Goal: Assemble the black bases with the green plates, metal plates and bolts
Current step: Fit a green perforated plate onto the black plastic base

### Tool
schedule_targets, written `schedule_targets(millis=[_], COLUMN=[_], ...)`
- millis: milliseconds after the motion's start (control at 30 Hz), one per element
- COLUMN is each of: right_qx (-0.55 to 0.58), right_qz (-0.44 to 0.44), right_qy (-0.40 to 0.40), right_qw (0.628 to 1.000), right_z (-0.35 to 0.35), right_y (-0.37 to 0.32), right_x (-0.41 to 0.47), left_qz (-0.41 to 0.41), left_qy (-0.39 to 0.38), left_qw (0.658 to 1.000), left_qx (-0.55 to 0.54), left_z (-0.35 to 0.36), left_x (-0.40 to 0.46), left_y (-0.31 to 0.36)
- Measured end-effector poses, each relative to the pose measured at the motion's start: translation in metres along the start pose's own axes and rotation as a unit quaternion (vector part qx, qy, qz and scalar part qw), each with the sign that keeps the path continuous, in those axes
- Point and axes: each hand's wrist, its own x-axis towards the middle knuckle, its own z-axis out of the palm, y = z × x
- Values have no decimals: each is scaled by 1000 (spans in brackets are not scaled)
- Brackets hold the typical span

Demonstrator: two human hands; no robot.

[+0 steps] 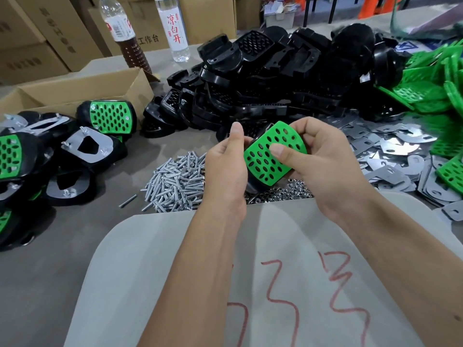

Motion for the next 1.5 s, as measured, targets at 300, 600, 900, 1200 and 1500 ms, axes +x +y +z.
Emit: schedule_targets(millis=[300, 600, 900, 1200, 1500], right_qx=[32, -16, -70, -26, -77], right_qz=[12, 46, 15, 12, -86], right_qy=[-33, -3, 64, 29, 41], right_qw=[999, 999, 995, 999, 993], right_z=[1, 1, -8, -12, -19], right_y=[1, 0, -1, -3, 0], right_x=[0, 3, 8, 7, 10], left_qz=[-52, -45, 1, -9, -19], left_qy=[-4, 5, -129, -178, -221], left_qw=[997, 998, 990, 983, 975], left_qx=[-52, -47, 59, -32, 26], left_z=[0, -1, -12, -19, -19], left_x=[-2, 3, 4, 9, 10], left_y=[0, -6, -6, -7, -5])
